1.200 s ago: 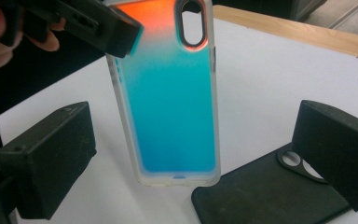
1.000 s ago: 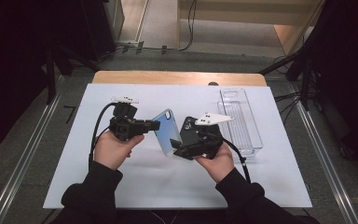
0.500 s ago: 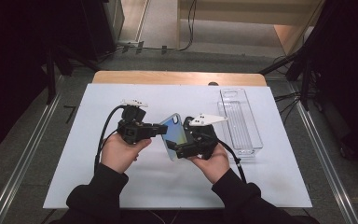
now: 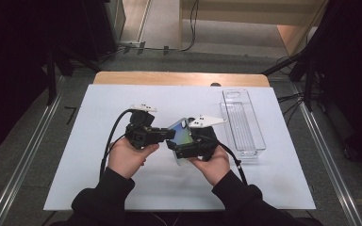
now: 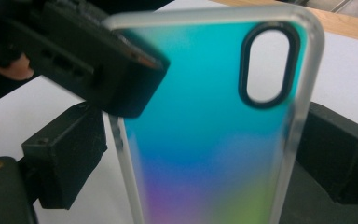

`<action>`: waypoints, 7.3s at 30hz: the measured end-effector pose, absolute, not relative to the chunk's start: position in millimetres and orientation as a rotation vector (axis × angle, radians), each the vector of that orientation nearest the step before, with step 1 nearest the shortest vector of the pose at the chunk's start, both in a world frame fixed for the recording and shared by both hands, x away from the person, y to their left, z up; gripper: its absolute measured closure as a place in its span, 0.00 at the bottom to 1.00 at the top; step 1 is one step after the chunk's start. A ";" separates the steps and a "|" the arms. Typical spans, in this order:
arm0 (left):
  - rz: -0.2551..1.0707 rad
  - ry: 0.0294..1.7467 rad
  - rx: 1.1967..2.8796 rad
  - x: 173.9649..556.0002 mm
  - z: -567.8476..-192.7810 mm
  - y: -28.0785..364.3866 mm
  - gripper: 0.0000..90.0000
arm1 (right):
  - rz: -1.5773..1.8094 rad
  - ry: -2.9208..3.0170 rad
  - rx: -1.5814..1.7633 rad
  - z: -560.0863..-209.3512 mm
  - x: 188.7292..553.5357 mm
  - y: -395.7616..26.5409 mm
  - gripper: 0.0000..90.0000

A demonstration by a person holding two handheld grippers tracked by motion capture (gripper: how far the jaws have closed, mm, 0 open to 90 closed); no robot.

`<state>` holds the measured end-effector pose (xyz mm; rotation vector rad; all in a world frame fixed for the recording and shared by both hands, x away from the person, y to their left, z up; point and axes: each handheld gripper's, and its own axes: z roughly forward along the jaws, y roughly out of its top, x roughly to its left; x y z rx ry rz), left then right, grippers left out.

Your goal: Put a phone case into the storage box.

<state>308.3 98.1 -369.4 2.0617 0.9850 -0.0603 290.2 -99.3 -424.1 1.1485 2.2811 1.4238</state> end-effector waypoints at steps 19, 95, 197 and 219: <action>-0.052 0.966 2.017 305.3 -363.8 99.4 0.83 | 1.430 2.317 1.109 -420.0 291.1 -103.0 0.18; -0.011 0.862 2.127 283.1 -458.2 192.7 0.30 | 1.499 2.326 1.142 -398.4 309.5 -163.1 0.18; -0.018 0.907 2.118 278.6 -463.1 200.7 0.31 | 1.098 1.785 1.674 -445.4 477.9 -273.8 0.17; -0.019 0.902 2.117 277.9 -463.6 200.0 0.31 | 1.073 1.794 1.650 -449.6 482.3 -272.2 0.09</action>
